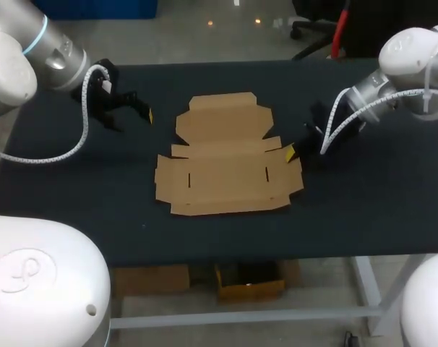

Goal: Assemble the packaging by folding the flat box into shape, placing the metal phone stand inside, and closing the box properly

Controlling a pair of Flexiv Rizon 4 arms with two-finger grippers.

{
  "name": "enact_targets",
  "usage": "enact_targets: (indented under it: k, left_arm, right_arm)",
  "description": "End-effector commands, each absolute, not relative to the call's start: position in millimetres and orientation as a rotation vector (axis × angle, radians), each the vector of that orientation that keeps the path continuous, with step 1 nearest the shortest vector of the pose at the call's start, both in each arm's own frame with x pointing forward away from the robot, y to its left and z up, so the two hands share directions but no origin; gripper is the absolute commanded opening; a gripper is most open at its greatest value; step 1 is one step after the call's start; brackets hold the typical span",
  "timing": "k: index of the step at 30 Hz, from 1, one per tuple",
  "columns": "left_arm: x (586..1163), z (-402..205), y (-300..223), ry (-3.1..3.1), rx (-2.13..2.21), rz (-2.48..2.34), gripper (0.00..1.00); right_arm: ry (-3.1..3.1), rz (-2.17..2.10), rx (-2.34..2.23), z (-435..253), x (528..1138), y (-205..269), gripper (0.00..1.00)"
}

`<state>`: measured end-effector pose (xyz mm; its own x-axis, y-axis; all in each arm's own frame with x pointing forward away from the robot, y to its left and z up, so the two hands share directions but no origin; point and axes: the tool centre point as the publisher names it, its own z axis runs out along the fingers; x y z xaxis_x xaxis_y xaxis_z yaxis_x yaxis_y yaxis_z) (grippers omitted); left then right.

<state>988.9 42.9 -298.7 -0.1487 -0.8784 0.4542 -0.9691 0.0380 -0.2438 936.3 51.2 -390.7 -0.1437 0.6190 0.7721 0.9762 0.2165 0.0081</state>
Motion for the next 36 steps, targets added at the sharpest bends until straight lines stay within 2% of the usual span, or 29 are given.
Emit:
enact_targets:
  k: [1, 15, 16, 17, 18, 36]
  left_arm:
    - [989, -298, 43, -2.127, 1.923, 0.742, 1.0]
    - [989, -298, 43, -2.127, 1.923, 0.742, 1.0]
    - [989, -298, 43, -2.127, 1.923, 0.742, 1.0]
    - [989, -298, 43, -2.127, 1.923, 0.742, 1.0]
    - [989, -298, 43, -2.127, 1.923, 0.742, 1.0]
    - [989, -298, 43, -2.127, 1.923, 0.742, 1.0]
  right_arm:
    - [-1.842, -0.716, -1.467, -392, 933, 49, 0.0]
    - [-1.852, -0.708, -1.433, -393, 928, 50, 0.0]
    - [-1.851, -0.708, -1.432, -393, 927, 50, 0.15]
    - [-1.849, -0.708, -1.433, -393, 926, 49, 0.44]
    - [-1.842, -0.708, -1.436, -393, 925, 49, 1.0]
    - [-1.941, -0.707, -1.476, -356, 928, 14, 1.0]
